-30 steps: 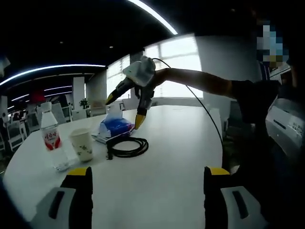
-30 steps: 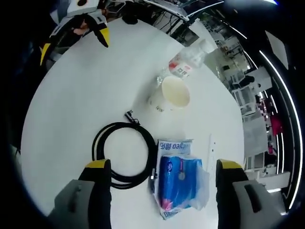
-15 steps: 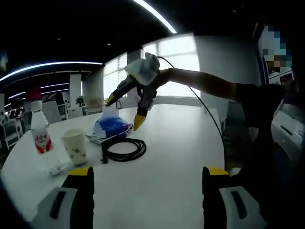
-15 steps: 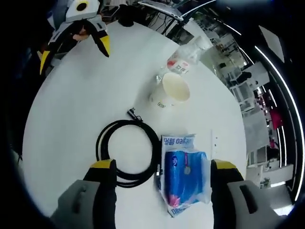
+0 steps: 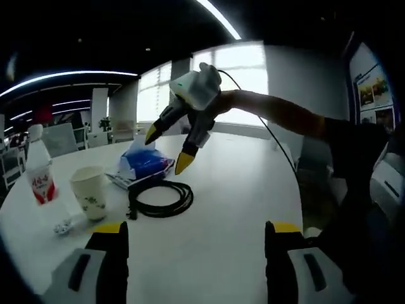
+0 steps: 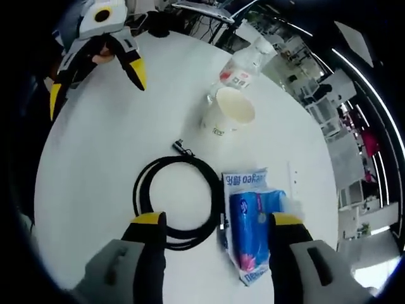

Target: Arrange the tabletop items into an orderly group along one side of the table until the central work area is clear of visible clutter.

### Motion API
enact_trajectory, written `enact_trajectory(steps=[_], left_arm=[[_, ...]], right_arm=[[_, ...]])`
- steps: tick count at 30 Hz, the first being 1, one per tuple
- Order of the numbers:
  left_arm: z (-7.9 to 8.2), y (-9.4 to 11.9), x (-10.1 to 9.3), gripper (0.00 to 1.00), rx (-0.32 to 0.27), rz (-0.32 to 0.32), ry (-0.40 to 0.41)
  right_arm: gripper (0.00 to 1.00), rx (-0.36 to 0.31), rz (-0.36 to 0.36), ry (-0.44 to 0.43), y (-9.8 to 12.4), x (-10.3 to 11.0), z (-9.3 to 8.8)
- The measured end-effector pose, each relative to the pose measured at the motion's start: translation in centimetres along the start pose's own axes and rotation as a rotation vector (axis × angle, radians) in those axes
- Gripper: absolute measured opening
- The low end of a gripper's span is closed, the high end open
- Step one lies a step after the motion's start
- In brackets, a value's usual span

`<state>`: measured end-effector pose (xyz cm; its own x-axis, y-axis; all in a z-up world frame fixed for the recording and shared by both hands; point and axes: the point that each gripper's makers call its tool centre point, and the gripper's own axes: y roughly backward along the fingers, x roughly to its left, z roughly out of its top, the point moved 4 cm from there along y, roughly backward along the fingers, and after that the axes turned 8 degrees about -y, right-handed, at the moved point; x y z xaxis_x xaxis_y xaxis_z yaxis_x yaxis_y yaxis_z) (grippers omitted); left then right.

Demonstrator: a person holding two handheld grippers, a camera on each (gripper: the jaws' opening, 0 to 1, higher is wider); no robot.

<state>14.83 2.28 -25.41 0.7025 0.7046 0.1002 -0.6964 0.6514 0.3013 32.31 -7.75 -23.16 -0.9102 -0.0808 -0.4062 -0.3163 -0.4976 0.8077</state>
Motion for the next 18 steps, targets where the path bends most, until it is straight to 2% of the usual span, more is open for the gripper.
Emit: enact_trajectory(steps=[2, 11, 18], left_arm=[[-0.1, -0.5, 0.0, 0.88, 0.021, -0.007, -0.003], [0.0, -2.0, 0.2, 0.87, 0.049, -0.011, 0.015], [-0.1, -3.3, 1.6, 0.85, 0.082, 0.022, 0.035]], right_arm=[[0.57, 0.003, 0.000, 0.003, -0.2, 0.1, -0.2], [0.52, -0.002, 0.012, -0.028, -0.4, 0.3, -0.6], [0.45, 0.008, 0.012, -0.062, -1.0, 0.5, -1.5]])
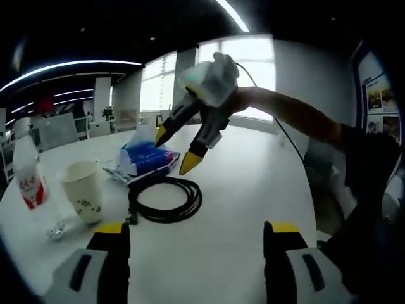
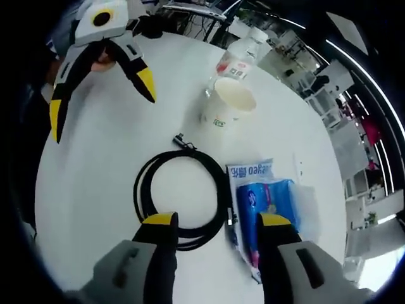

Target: Arrange the tabletop items into an orderly group along one side of the table until the central work area is clear of visible clutter.

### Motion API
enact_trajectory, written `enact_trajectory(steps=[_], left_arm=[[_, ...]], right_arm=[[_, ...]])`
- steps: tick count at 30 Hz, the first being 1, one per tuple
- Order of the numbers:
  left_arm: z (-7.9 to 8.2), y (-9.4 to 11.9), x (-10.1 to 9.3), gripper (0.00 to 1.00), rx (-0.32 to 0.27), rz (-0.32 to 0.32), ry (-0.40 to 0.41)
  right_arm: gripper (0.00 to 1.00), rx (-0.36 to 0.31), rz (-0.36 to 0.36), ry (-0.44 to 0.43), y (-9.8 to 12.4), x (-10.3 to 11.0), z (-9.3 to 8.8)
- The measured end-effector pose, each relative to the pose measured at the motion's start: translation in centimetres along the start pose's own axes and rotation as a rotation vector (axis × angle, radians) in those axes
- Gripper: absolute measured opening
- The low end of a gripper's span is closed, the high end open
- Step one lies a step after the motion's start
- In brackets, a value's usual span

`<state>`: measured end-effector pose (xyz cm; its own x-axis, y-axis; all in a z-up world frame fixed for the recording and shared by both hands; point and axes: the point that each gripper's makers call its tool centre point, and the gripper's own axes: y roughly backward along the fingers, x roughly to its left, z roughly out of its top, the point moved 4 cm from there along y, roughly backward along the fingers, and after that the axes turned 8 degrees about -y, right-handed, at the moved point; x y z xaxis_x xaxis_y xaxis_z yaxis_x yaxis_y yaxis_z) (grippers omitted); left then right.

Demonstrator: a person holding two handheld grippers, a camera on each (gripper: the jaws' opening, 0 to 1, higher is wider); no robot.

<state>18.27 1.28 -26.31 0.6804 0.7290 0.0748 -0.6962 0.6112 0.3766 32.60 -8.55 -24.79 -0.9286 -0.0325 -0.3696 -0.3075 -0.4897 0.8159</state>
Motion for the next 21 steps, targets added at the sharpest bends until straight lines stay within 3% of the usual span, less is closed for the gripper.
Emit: enact_trajectory(steps=[8, 12, 16, 18, 21], left_arm=[[-0.5, -1.5, 1.7, 0.85, 0.040, 0.027, 0.016], [-1.2, -2.4, 2.3, 0.84, 0.087, 0.037, -0.008], [-1.1, -2.7, 2.8, 0.83, 0.079, 0.057, -0.033], [-0.9, -3.0, 3.7, 0.82, 0.084, 0.088, -0.057], [-1.0, -3.4, 4.1, 0.81, 0.099, 0.085, -0.056]], right_arm=[[0.43, 0.001, 0.031, -0.042, -0.9, 0.4, -0.6], [0.41, 0.008, 0.049, -0.059, -1.3, 0.2, -0.9], [0.35, 0.008, 0.048, -0.060, -1.7, 0.1, -1.0], [0.31, 0.004, 0.043, -0.093, -2.1, 0.0, -1.1], [0.27, 0.018, 0.029, -0.124, -2.6, -0.8, -1.1]])
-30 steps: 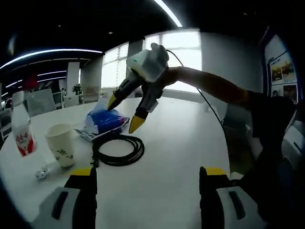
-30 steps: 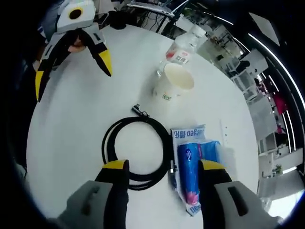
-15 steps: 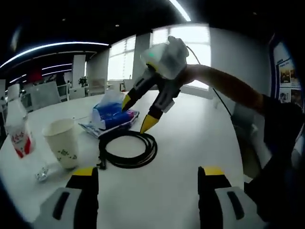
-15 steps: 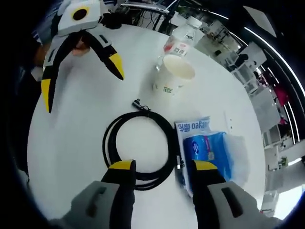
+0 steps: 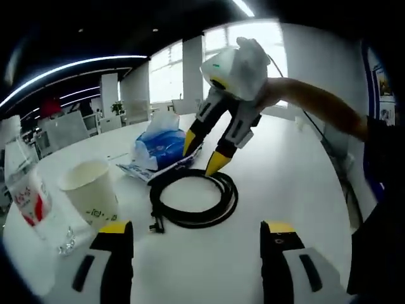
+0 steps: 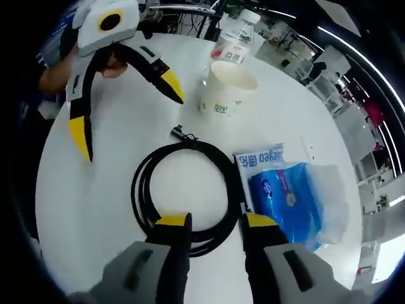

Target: Arrange the tabletop items into an orderly group along one side of the table until the central work area is clear of visible clutter.

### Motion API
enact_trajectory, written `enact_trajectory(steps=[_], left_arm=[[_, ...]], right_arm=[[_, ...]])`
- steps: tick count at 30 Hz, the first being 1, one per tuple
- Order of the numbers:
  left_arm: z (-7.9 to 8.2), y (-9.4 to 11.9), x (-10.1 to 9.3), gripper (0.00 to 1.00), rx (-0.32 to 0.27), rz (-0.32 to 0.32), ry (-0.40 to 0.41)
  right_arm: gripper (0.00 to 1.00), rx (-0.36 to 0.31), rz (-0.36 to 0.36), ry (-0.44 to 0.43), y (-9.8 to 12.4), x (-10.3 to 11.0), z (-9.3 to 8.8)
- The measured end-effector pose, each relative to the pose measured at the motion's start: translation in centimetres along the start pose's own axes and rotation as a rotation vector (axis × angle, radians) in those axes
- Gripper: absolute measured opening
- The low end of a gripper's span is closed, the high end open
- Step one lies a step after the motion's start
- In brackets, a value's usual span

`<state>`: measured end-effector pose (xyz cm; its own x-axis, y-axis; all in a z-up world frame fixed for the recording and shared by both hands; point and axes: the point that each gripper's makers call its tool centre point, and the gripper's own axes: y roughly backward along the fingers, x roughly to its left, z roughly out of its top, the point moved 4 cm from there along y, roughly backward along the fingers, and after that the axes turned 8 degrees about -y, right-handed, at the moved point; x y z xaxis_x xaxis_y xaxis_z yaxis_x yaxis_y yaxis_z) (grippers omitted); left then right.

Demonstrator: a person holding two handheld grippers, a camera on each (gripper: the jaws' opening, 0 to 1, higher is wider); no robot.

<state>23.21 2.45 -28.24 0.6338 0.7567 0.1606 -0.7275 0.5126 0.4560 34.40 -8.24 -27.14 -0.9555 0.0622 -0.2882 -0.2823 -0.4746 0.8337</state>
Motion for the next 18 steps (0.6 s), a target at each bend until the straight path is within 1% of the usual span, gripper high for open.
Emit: enact_trajectory(steps=[1, 2, 3, 4, 5, 6, 7, 9, 10, 12, 13, 15, 18], left_arm=[[0.0, -0.1, 0.0, 0.81, 0.001, -0.003, -0.006], [0.1, -0.3, 0.0, 0.81, 0.001, -0.006, -0.014], [0.0, -0.6, -0.1, 0.81, 0.007, -0.025, -0.031], [0.0, -0.7, -0.2, 0.81, 0.007, -0.027, -0.032], [0.0, -0.9, -0.2, 0.81, 0.007, -0.029, -0.030], [0.1, -1.2, -0.2, 0.81, 0.005, -0.043, -0.038], [0.1, -1.4, -0.3, 0.81, 0.002, -0.051, -0.038], [0.1, -1.7, -0.2, 0.81, 0.008, -0.052, -0.035], [0.2, -1.9, -0.1, 0.81, 0.007, -0.054, -0.040], [0.3, -2.1, 0.0, 0.81, 0.002, -0.056, -0.036], [0.3, -2.2, 0.2, 0.81, -0.001, -0.053, -0.034], [0.0, -2.5, 0.4, 0.81, 0.007, -0.050, -0.029], [-0.1, -2.8, 0.6, 0.81, 0.007, -0.054, -0.032]], right_arm=[[0.27, -0.004, -0.001, -0.002, 0.0, 0.1, 0.0], [0.27, -0.006, 0.008, -0.022, 0.0, 0.1, -0.1], [0.27, -0.019, 0.011, -0.038, -0.1, 0.2, -0.1], [0.26, -0.020, 0.006, -0.046, -0.1, 0.1, -0.1], [0.23, -0.014, -0.010, -0.056, -0.2, -0.1, -0.3], [0.20, -0.013, -0.009, -0.067, -0.3, -0.1, -0.5], [0.17, -0.016, -0.013, -0.094, -0.4, -0.2, -0.6], [0.16, -0.023, -0.007, -0.141, -0.6, 0.0, -0.7], [0.15, -0.023, 0.005, -0.190, -0.8, 0.2, -0.9], [0.14, -0.027, -0.001, -0.199, -0.9, 0.0, -1.0], [0.13, -0.042, 0.001, -0.219, -0.9, -0.1, -0.9], [0.12, -0.044, -0.001, -0.246, -1.0, -0.3, -1.0], [0.10, -0.044, 0.001, -0.231, -1.1, -0.1, -1.2]])
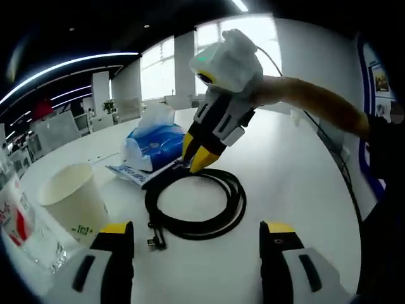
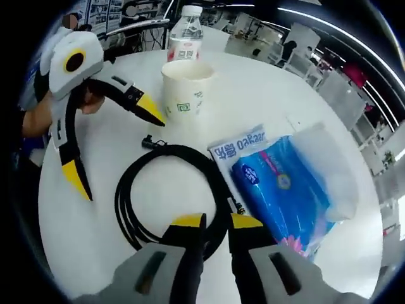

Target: Arrange the tabletop items into an orderly group along one side of the table until the central work area is clear of visible clutter.

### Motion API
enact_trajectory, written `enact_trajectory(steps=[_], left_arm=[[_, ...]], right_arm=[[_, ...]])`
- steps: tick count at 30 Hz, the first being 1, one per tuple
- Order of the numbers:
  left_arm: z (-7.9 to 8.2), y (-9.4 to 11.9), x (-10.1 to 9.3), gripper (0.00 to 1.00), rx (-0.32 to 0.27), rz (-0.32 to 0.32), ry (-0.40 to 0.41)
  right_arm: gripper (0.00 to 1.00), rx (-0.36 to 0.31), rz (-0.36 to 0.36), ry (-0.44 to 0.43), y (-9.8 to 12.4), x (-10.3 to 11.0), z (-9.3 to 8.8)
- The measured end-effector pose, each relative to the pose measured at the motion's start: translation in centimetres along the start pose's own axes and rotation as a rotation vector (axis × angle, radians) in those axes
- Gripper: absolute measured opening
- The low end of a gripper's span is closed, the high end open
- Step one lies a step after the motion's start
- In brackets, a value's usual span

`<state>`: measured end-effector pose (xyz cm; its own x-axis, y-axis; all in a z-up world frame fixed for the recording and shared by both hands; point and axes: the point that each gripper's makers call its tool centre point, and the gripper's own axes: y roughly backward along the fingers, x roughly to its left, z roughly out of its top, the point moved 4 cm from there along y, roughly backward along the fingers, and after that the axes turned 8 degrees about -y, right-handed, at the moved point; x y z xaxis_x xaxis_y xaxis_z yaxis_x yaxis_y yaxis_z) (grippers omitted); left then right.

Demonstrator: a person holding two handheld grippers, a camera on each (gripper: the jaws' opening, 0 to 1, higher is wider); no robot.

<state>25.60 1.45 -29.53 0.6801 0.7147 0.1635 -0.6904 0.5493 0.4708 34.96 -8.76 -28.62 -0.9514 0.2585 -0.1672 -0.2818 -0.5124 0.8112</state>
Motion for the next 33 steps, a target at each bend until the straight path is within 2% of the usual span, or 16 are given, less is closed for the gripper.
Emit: enact_trajectory(steps=[2, 8, 13, 15, 19, 28, 33], left_arm=[[0.0, -0.1, 0.2, 0.80, 0.000, 0.017, -0.020], [0.2, -0.5, -0.3, 0.80, -0.008, -0.007, -0.048], [0.2, -1.0, -0.3, 0.80, -0.009, -0.014, -0.054], [0.5, -1.2, -0.2, 0.80, -0.031, -0.014, -0.062], [0.4, -1.6, 0.1, 0.79, -0.035, -0.016, -0.054], [0.0, -2.6, 0.1, 0.78, -0.014, -0.032, -0.064], [0.2, -3.1, -0.1, 0.76, -0.027, -0.034, -0.056]], right_arm=[[0.09, -0.010, -0.020, -0.001, 0.0, -0.3, 0.0], [0.09, 0.010, 0.001, -0.006, -0.5, 0.2, -0.5], [0.08, 0.029, -0.017, 0.017, -1.1, 0.2, -1.0], [0.07, 0.020, 0.001, 0.000, -1.2, 0.4, -1.0], [0.07, 0.017, 0.001, -0.010, -1.2, 0.2, -1.0], [0.05, 0.003, 0.000, -0.086, -1.2, 0.1, -1.1], [0.05, -0.002, -0.004, -0.113, -1.2, 0.1, -1.0]])
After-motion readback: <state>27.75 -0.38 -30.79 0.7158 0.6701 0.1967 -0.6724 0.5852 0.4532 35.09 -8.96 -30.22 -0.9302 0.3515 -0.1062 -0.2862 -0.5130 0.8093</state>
